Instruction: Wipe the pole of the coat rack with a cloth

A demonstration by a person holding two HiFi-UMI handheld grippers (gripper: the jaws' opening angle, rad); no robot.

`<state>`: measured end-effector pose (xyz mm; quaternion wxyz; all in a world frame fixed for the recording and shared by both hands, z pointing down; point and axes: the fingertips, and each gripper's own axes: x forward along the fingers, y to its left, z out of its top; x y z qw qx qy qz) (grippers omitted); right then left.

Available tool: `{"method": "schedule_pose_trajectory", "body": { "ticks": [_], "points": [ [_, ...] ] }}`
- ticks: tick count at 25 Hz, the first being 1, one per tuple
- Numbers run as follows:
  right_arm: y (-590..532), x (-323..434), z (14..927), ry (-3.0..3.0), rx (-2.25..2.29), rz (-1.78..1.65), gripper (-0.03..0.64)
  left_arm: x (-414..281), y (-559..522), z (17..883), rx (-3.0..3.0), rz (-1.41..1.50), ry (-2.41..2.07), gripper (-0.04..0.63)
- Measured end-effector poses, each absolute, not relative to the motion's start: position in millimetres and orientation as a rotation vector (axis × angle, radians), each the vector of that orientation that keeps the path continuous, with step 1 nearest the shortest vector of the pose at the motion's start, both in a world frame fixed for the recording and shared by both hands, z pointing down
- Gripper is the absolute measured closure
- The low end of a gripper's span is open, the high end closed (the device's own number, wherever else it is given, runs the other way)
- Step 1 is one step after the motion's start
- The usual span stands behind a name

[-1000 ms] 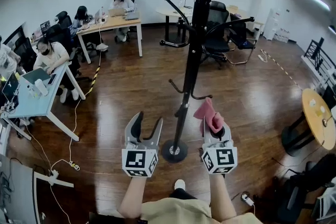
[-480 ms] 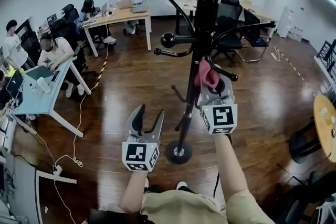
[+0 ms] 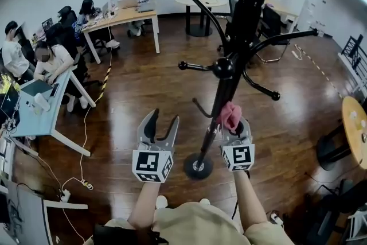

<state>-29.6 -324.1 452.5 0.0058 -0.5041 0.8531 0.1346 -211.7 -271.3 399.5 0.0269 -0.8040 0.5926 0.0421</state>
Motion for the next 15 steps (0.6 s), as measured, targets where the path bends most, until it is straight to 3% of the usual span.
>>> {"method": "schedule_pose_trajectory", "body": {
  "ticks": [9, 15],
  "points": [
    [-332.2, -23.5, 612.5, 2.611, -1.725, -0.257, 0.583, -219.1, -282.6, 404.9, -2.549, 0.091, 1.751, 0.367],
    [-333.1, -18.0, 621.7, 2.6, -1.726, -0.358, 0.583, -223.9, -285.6, 408.2, -2.585, 0.074, 1.712, 0.367]
  ]
}}
